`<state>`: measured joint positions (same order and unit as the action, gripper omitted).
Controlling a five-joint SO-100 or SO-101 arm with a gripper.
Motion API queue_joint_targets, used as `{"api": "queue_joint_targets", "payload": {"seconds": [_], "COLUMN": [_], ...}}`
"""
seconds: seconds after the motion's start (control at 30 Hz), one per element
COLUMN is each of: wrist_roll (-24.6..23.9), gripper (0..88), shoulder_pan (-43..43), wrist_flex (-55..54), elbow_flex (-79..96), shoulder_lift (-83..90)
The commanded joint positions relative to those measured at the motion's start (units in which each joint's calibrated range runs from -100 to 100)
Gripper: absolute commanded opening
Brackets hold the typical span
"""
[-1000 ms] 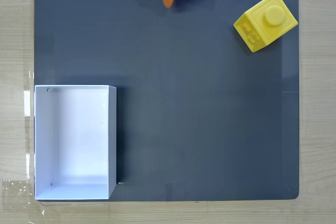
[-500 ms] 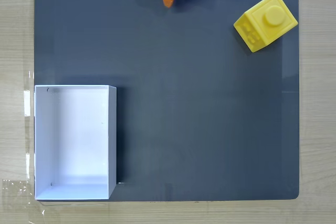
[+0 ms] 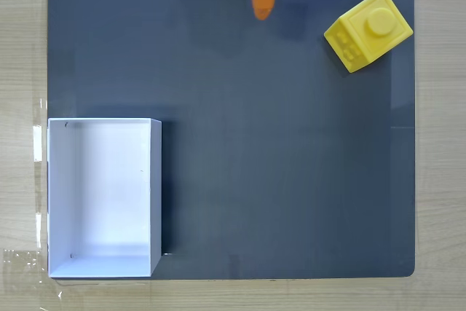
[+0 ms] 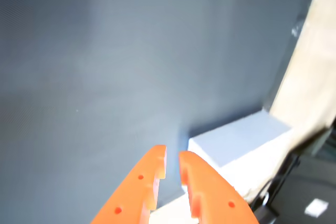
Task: Grasp a yellow block and put it in the box
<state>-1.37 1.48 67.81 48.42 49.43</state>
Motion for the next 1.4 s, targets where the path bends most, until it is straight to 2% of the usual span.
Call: {"api": "queue_joint_targets", "payload": {"seconds": [0.0,0.1,0.23,0.33,0.47,0.77,1.07,1.37], "wrist_roll": [0.06,0.06,0.11,0.22,3.47,8.19,8.30,8.04], "gripper": [3.7,10.5,27.7,39.0,45.8,46.9,46.9,46.4], "shoulder_pan": [4.58,9.21,14.51,17.29,20.06,23.01,25.45,26.80], "wrist_flex": [11.43,21.98,31.32,31.84,31.84,31.67,26.43,25.82], "elbow_flex": [-21.87,-34.81,-46.38,-48.74,-48.37,-49.37,-52.26,-53.80], "shoulder_lift": [-12.40,-20.62,-28.75,-33.08,-39.09,-51.89,-60.19,-69.09]}}
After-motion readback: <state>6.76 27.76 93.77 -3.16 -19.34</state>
